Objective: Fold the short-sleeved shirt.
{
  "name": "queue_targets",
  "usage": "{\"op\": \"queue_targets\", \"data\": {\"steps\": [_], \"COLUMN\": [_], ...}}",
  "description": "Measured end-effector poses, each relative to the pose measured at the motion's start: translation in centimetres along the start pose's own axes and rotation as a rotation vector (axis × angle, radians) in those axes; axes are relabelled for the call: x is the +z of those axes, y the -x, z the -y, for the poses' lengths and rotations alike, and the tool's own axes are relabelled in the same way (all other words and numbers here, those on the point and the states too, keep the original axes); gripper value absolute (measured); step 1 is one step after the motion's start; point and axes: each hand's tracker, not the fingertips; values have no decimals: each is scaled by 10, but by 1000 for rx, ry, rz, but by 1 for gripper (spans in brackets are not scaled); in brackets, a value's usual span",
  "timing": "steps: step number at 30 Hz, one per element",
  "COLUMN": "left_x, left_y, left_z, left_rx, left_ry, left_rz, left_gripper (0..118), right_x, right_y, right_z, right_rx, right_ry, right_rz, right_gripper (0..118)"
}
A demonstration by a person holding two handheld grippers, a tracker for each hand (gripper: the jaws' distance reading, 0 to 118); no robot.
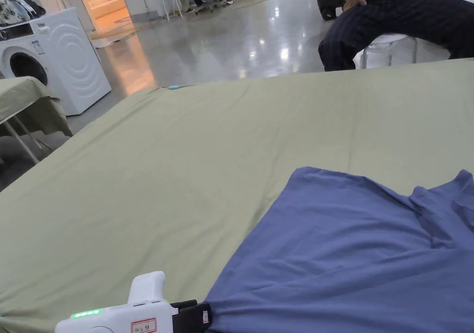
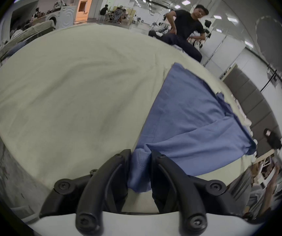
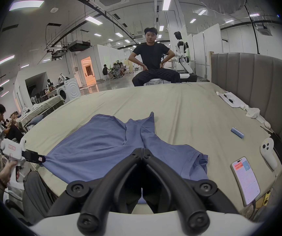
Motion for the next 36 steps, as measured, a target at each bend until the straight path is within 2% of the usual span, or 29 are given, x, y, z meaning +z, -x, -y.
{"op": "queue_targets", "data": {"steps": [2,4,7,9,10,11,12,13,16,19,21,22,25,27,28,29,30,32,33,36], "left_x": [-2,-2,-10,-8,-9,-7,-6,-5,-4,-3,-3,-3,-3,-4,-4,-4,-4,-4,-2,12], "left_y": [-1,0,-1,-2,-3,-10,-11,-11,-11,-9,-10,-11,-11,-12,-13,-15,-17,-18,-22,-23], "left_z": [-3,-5,-4,-5,-5,-3,-2,-2,-2,-3,-3,-2,-3,-4,-5,-4,-4,-4,-3,-4], "left_rx": [0,-11,-15,-25,-30,-33,-36,-34,-20,-4,4,6,5,1,-1,-2,-6,-24,-44,-86], "left_ry": [3,21,43,50,53,52,50,50,48,49,49,49,50,51,52,51,50,45,33,-43], "left_rz": [-2,-5,-5,-8,-12,-13,-16,-14,-4,8,15,16,15,11,10,7,3,-9,-19,-5], "left_gripper": [16,7,6,6,6,6,6,6,6,6,6,6,6,6,6,6,6,6,6,6], "right_x": [-2,-4,-15,-36,-51,-68,-90,-112,-174,-227,-253,-264,-283,-286,-284,-280,-279,-277,-275,-257], "right_y": [-2,-4,-8,-13,-16,-21,-25,-31,-37,-42,-46,-47,-47,-44,-43,-42,-42,-40,-41,-39], "right_z": [-1,-3,-18,-38,-49,-58,-66,-72,-84,-80,-73,-71,-63,-58,-58,-59,-60,-58,-57,-66], "right_rx": [3,6,14,35,35,25,15,15,14,47,26,31,44,45,60,62,63,91,77,105], "right_ry": [9,14,24,103,144,182,240,264,375,491,550,574,640,639,632,627,622,594,607,544], "right_rz": [9,15,10,1,-15,-39,-46,-42,-47,-26,-19,-19,-16,-30,-22,-28,-34,12,-20,-18], "right_gripper": [0,0,0,4,21,49,85,89,89,88,85,81,51,47,42,29,3,3,3,3]}}
